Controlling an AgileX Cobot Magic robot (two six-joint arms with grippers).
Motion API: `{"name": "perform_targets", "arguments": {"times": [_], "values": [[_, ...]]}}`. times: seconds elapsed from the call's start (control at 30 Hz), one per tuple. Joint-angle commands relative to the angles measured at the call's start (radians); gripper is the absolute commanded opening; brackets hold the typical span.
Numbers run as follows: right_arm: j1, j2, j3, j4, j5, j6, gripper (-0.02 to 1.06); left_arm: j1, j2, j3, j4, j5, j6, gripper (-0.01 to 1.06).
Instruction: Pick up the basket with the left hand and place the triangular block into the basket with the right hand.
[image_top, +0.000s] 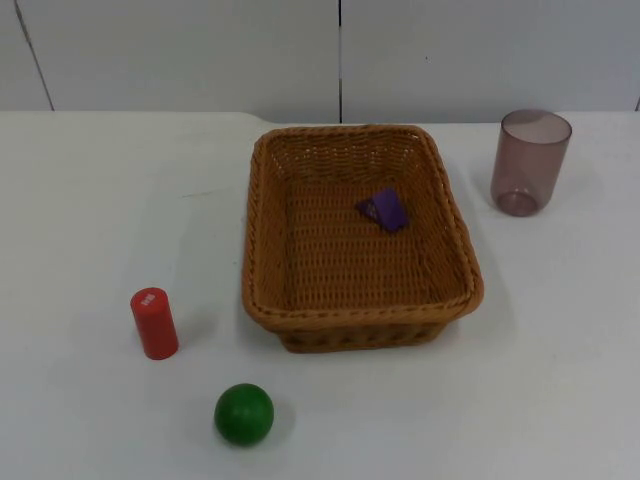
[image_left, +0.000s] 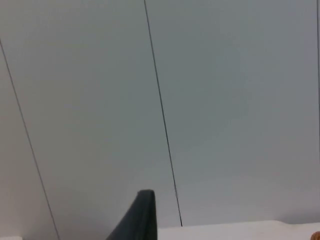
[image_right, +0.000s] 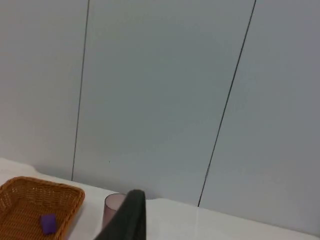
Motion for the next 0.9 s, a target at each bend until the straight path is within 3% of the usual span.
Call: {"name": "perform_targets", "arguments": {"times": [0.0,0.2,0.6,0.77,0.87], "values": [[-0.014,0.001,0.002,0.010,-0.035,0.003,1.04,0.007,0.001,0.004,-0.020,-0.026,0.001,1.05],[-0.060,0.001,0.002,0.028,-0.066,0.001,1.04,0.045,0.001,0.004,-0.048,-0.076,0.001,1.05],[-0.033,0.001,0.002,0.022,-0.024,-0.003,1.04,0.034,0.001,0.037,-0.053,-0.038,0.012,1.05],[-0.033,0.001,0.019,0.024,0.017,0.000,1.04,0.034,0.001,0.089,-0.065,0.037,0.012,1.05],[-0.033,0.001,0.042,0.024,0.029,0.017,1.04,0.012,0.001,0.119,-0.091,0.025,0.015,1.05]]}}
